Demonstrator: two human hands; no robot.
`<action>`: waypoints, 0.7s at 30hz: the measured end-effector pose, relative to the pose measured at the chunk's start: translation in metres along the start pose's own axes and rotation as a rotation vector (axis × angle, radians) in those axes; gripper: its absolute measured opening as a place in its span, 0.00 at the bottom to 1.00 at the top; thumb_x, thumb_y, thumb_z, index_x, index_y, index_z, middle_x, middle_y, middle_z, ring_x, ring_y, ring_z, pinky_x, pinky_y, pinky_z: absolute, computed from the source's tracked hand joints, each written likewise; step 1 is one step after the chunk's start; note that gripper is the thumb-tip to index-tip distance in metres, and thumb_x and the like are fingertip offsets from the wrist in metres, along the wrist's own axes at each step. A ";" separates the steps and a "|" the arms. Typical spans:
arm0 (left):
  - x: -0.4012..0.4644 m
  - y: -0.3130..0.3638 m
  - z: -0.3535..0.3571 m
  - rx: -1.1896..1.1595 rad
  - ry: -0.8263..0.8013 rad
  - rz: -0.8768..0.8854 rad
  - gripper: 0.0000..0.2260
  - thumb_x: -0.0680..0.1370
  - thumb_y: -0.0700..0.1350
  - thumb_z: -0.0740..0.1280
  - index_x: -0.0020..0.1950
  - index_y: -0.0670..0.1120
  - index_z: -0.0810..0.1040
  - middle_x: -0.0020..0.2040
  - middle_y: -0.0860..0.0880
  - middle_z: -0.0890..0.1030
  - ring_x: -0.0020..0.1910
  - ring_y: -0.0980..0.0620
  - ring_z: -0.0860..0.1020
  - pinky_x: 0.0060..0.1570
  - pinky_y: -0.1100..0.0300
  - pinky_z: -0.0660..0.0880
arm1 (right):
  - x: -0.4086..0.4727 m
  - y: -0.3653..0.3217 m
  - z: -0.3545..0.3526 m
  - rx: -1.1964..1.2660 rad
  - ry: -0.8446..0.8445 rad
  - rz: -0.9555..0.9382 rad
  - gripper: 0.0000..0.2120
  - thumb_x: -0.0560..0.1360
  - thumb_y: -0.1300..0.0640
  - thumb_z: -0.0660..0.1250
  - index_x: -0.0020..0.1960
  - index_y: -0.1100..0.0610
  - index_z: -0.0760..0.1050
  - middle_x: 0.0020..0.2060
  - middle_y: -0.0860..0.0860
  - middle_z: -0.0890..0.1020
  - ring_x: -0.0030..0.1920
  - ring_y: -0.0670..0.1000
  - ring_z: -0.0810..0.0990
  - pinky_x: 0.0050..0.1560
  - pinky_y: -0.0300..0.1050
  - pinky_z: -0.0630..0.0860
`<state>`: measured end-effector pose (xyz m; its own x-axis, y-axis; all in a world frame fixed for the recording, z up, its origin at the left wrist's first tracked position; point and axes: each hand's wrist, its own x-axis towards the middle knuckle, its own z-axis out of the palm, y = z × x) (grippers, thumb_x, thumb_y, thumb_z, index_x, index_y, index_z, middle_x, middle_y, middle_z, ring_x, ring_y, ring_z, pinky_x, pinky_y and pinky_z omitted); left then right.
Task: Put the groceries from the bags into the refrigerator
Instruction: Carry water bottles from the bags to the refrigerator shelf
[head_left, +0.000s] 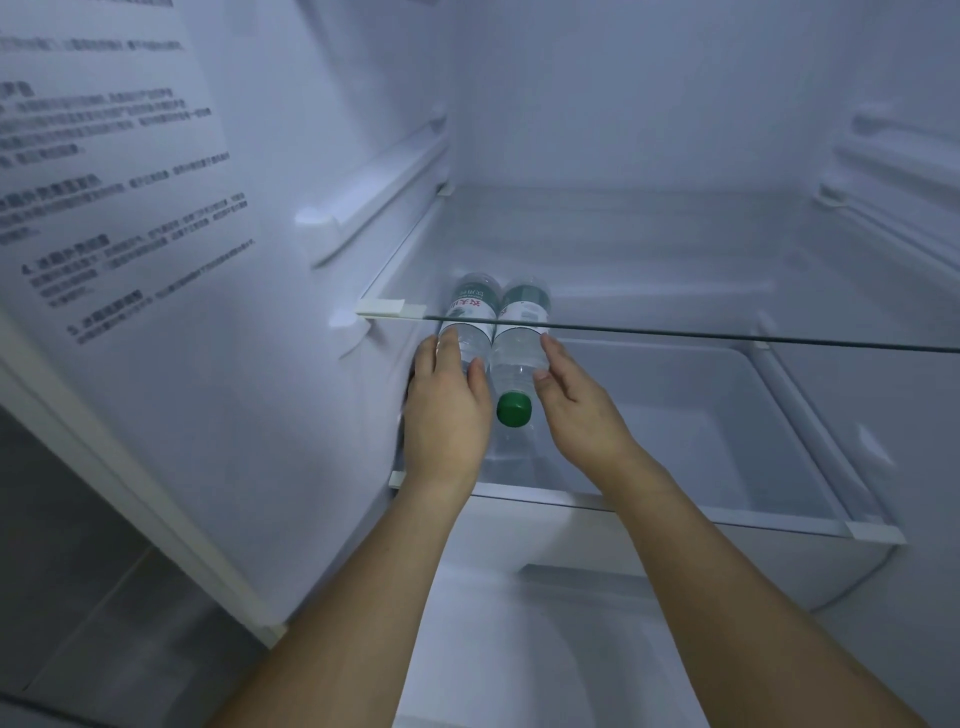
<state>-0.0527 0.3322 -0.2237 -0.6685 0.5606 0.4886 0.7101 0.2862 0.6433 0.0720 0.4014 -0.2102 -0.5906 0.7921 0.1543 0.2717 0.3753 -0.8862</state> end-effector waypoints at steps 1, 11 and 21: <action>0.000 0.000 0.000 0.001 -0.002 -0.002 0.19 0.82 0.46 0.61 0.73 0.44 0.69 0.69 0.46 0.72 0.64 0.44 0.74 0.59 0.50 0.74 | 0.000 0.000 0.000 -0.008 0.001 0.001 0.23 0.84 0.55 0.54 0.79 0.51 0.56 0.77 0.45 0.59 0.76 0.42 0.56 0.71 0.32 0.52; -0.005 0.014 -0.013 0.142 -0.103 -0.031 0.22 0.83 0.46 0.59 0.76 0.42 0.65 0.72 0.43 0.69 0.67 0.41 0.72 0.60 0.48 0.72 | -0.019 -0.019 -0.007 -0.012 -0.072 0.035 0.21 0.84 0.57 0.53 0.77 0.55 0.61 0.71 0.46 0.68 0.69 0.41 0.67 0.68 0.29 0.59; -0.031 0.027 -0.061 0.152 -0.178 0.005 0.20 0.83 0.45 0.58 0.74 0.38 0.66 0.74 0.41 0.68 0.72 0.43 0.67 0.69 0.53 0.64 | -0.069 -0.048 -0.021 -0.127 -0.183 0.093 0.23 0.84 0.54 0.53 0.78 0.58 0.58 0.76 0.50 0.62 0.74 0.45 0.62 0.63 0.30 0.55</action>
<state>-0.0265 0.2752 -0.1855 -0.6253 0.6866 0.3709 0.7472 0.3895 0.5385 0.1160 0.3388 -0.1690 -0.6832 0.7300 -0.0170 0.4180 0.3719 -0.8288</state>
